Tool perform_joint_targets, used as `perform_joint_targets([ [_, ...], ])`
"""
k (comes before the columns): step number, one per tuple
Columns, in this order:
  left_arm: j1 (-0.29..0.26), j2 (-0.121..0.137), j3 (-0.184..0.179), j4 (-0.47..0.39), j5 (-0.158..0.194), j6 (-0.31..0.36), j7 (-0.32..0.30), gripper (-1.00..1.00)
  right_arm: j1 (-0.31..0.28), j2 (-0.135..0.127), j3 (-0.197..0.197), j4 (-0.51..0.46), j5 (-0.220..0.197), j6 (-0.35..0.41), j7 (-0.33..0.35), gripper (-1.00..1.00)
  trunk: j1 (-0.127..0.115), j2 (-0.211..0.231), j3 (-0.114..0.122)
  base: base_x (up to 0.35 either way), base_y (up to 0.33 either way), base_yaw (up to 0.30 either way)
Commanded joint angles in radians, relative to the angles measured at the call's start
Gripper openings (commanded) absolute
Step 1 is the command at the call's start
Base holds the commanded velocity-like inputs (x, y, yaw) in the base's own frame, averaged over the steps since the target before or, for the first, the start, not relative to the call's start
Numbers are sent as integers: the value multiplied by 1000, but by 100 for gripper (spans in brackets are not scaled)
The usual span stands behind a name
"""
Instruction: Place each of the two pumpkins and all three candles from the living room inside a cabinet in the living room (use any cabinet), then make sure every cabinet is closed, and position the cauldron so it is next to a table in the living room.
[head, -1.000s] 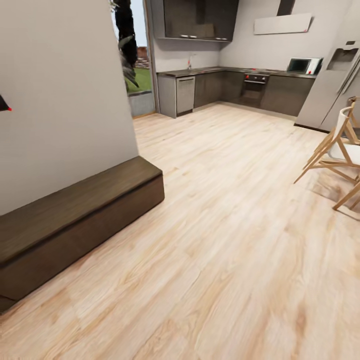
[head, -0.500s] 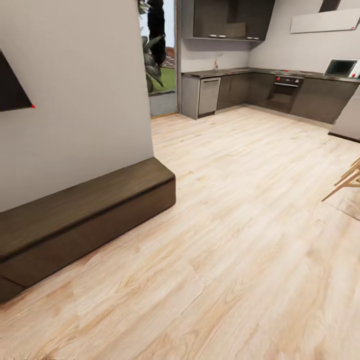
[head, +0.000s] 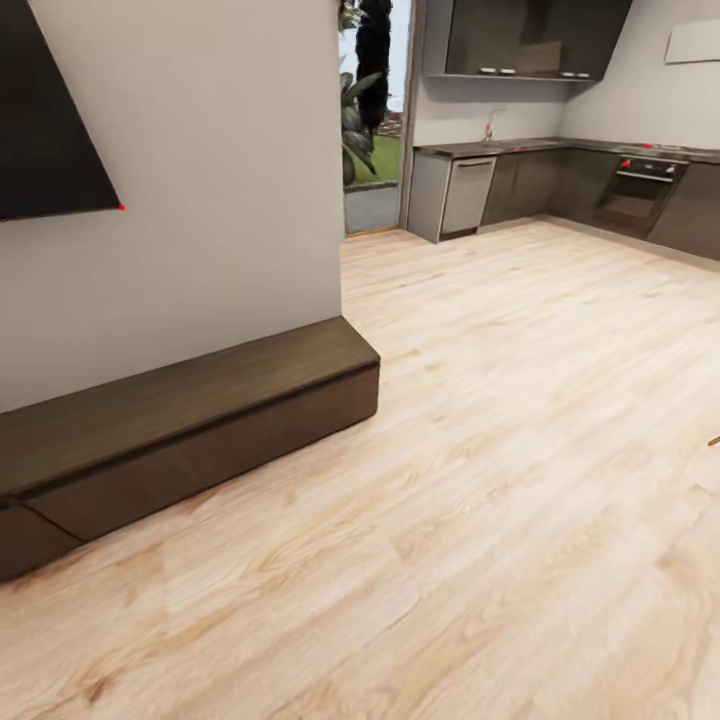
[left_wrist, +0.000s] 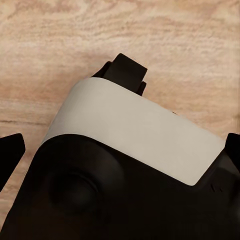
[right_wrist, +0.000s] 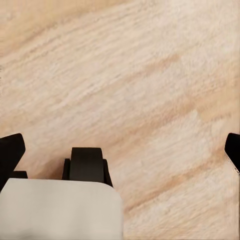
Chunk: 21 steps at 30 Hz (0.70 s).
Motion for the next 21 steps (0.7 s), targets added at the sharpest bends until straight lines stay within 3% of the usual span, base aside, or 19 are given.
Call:
perform_joint_targets([
  [1,0,0,0,0,0,0,0,100,0,0,0,0,0,0,0,100,0,0,0,5,-48,287],
  [21,0,0,0,0,0,0,0,100,0,-1,0,1,1,0,0,100,0,0,0,0,-4,289],
])
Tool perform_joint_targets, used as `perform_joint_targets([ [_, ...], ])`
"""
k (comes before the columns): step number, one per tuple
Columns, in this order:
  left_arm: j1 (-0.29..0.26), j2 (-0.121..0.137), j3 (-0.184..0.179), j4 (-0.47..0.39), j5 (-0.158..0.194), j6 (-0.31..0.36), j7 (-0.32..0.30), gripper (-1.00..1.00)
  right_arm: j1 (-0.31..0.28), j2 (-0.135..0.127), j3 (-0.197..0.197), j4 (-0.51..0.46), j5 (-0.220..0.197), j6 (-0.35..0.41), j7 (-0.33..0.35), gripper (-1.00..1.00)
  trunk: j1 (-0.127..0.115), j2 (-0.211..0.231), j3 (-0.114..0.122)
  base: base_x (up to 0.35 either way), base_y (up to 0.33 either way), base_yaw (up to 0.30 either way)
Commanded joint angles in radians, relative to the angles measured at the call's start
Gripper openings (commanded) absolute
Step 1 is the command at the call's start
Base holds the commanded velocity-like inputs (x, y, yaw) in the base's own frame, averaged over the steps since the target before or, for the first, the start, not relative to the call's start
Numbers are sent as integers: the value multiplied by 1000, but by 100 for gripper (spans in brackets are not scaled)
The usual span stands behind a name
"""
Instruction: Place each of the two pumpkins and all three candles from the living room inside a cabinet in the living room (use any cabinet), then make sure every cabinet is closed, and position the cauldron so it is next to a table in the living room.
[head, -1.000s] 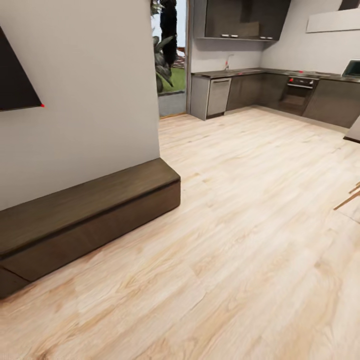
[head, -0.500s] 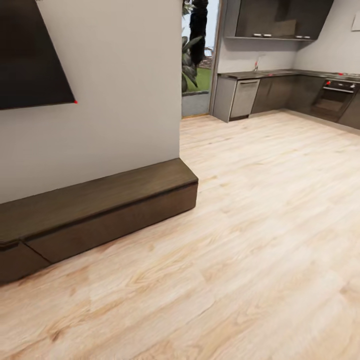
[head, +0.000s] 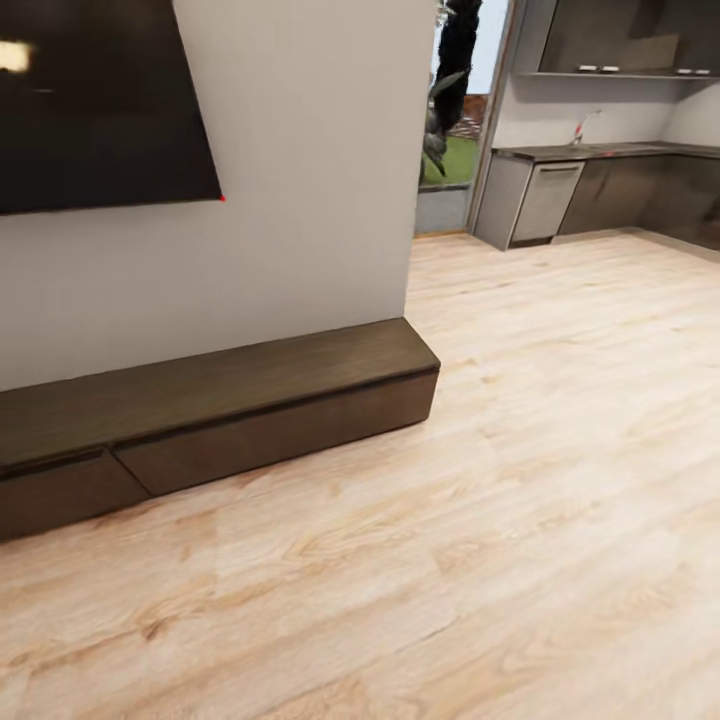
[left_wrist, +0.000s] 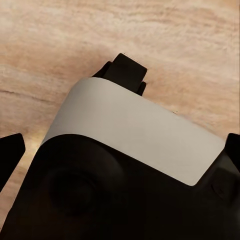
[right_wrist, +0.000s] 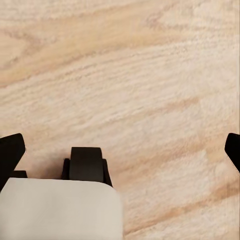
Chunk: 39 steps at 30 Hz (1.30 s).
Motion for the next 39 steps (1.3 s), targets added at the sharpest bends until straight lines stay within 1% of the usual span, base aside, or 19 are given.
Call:
perform_joint_targets([
  [1,0,0,0,0,0,0,0,100,0,0,0,0,0,0,0,100,0,0,0,0,0,290],
  [11,0,0,0,0,0,0,0,100,0,-1,0,-1,0,-1,0,100,0,0,0,0,-10,290],
  [21,0,0,0,0,-1,-2,0,100,0,-1,0,-1,0,0,0,100,0,0,0,80,-122,290],
  [25,0,0,0,0,0,-2,0,100,0,-1,0,-1,0,0,0,100,0,0,0,184,-134,290],
  [30,0,0,0,0,-1,-3,0,100,0,-1,0,-1,0,0,0,100,0,0,0,307,-21,240],
  [37,2,0,0,0,-1,-3,0,100,0,1,0,-2,0,0,0,100,0,0,0,322,-2,37],
  [39,3,0,0,0,-1,-3,0,100,0,1,0,-2,0,1,0,100,0,0,0,109,0,2],
])
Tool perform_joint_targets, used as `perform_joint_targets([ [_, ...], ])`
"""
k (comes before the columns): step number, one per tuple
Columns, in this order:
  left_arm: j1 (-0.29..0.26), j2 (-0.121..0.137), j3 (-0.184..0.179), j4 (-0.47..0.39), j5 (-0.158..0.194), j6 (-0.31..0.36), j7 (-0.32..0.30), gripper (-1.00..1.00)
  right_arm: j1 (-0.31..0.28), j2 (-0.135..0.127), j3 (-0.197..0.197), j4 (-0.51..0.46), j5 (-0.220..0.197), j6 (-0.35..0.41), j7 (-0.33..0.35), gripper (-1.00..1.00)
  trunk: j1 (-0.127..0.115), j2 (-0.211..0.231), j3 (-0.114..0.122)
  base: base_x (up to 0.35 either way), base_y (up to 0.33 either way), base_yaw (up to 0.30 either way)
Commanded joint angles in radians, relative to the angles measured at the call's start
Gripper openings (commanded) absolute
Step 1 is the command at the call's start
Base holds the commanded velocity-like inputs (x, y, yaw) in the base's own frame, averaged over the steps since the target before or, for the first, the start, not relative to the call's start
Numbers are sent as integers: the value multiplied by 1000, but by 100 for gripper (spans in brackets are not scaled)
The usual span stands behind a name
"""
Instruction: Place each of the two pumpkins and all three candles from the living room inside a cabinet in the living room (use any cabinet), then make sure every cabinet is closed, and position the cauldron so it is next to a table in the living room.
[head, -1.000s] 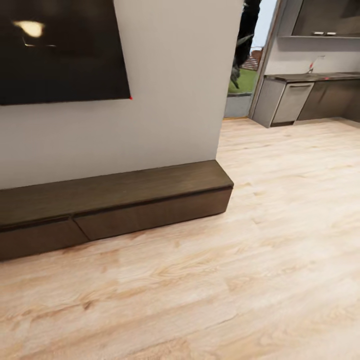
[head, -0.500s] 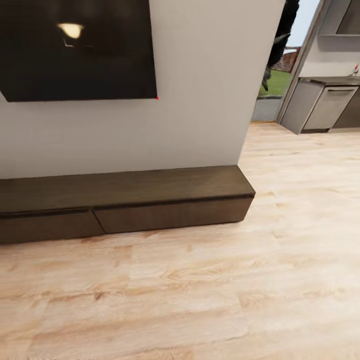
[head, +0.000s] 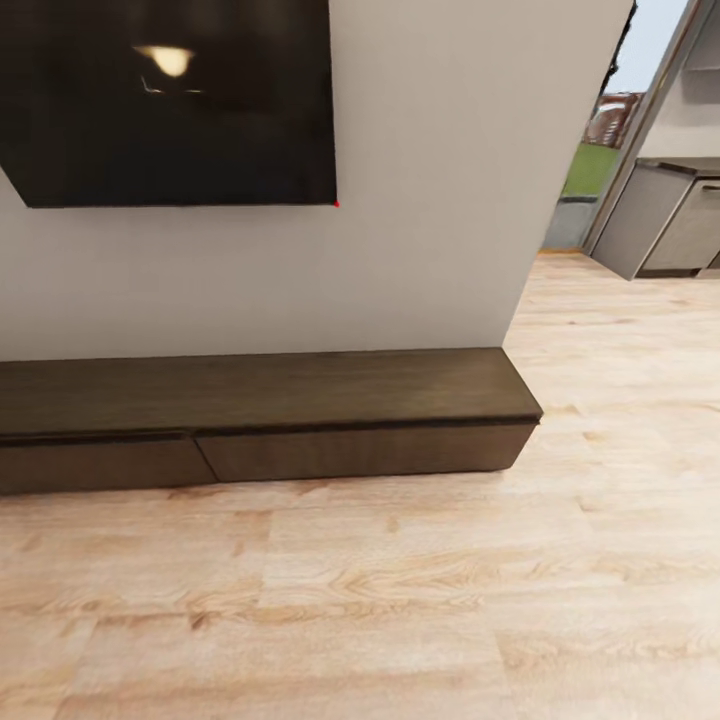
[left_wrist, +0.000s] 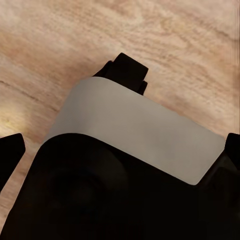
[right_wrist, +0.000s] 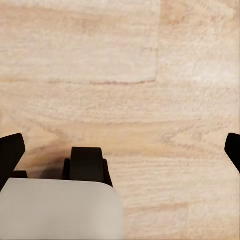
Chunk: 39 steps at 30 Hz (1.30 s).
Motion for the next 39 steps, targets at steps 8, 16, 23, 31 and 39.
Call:
perform_joint_targets([
  [8,0,3,0,0,0,2,1,100,0,-1,-1,0,-4,0,0,100,0,0,0,14,0,0],
  [16,-302,257,40,-964,6,379,-204,100,-11,13,72,-187,233,210,-149,100,0,0,0,0,0,0],
  [23,-476,164,438,-1289,27,766,-239,100,-13,136,157,-310,551,373,-389,100,0,0,0,0,0,0],
  [31,-801,92,545,-1080,189,834,-275,100,-13,165,256,-355,733,450,-521,100,0,0,0,0,0,0],
  [39,-995,138,549,-807,327,848,-449,100,-12,163,465,-369,758,464,-569,100,0,0,0,0,0,0],
])
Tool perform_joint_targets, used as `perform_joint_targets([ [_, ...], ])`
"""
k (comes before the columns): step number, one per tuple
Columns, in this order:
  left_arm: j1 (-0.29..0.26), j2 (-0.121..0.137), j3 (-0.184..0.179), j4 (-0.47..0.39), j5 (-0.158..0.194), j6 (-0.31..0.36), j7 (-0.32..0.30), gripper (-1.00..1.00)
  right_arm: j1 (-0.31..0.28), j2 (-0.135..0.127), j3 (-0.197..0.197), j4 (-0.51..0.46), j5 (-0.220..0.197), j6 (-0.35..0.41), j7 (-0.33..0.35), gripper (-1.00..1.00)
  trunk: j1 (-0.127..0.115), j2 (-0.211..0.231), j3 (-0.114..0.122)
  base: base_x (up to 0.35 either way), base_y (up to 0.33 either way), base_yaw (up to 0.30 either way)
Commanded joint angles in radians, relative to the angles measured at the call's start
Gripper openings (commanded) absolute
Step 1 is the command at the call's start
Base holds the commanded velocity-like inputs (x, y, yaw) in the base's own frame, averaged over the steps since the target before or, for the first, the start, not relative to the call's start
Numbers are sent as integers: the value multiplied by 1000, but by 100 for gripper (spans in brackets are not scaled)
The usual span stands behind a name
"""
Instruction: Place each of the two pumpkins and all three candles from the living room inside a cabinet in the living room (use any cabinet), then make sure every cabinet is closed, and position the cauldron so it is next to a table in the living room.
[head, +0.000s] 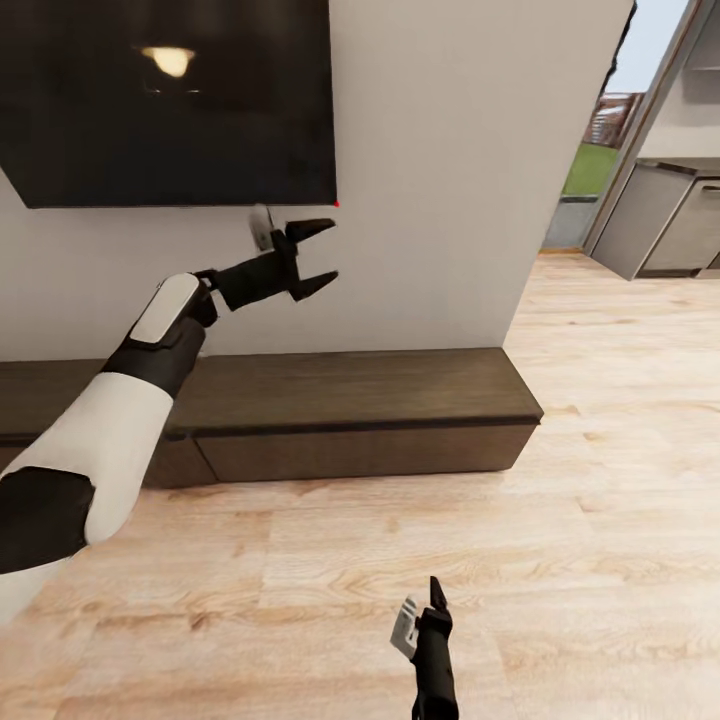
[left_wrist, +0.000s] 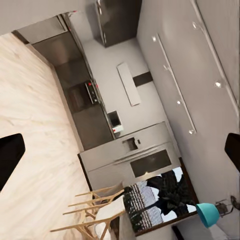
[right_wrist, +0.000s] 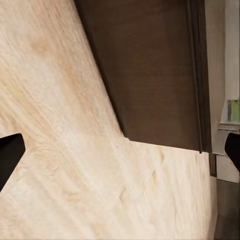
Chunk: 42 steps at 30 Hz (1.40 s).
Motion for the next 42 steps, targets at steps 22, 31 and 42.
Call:
perform_joint_targets([
  [22,-1,29,-28,120,-7,-3,-30,100,-23,2,213,-84,131,360,-6,100,0,0,0,8,0,0],
  [31,7,-13,-128,79,-5,-4,-32,100,-22,2,216,-78,127,323,0,100,0,0,0,298,0,0],
  [42,19,-39,-135,82,-6,-6,-32,100,-22,-5,218,-77,129,308,3,100,0,0,0,337,0,0],
])
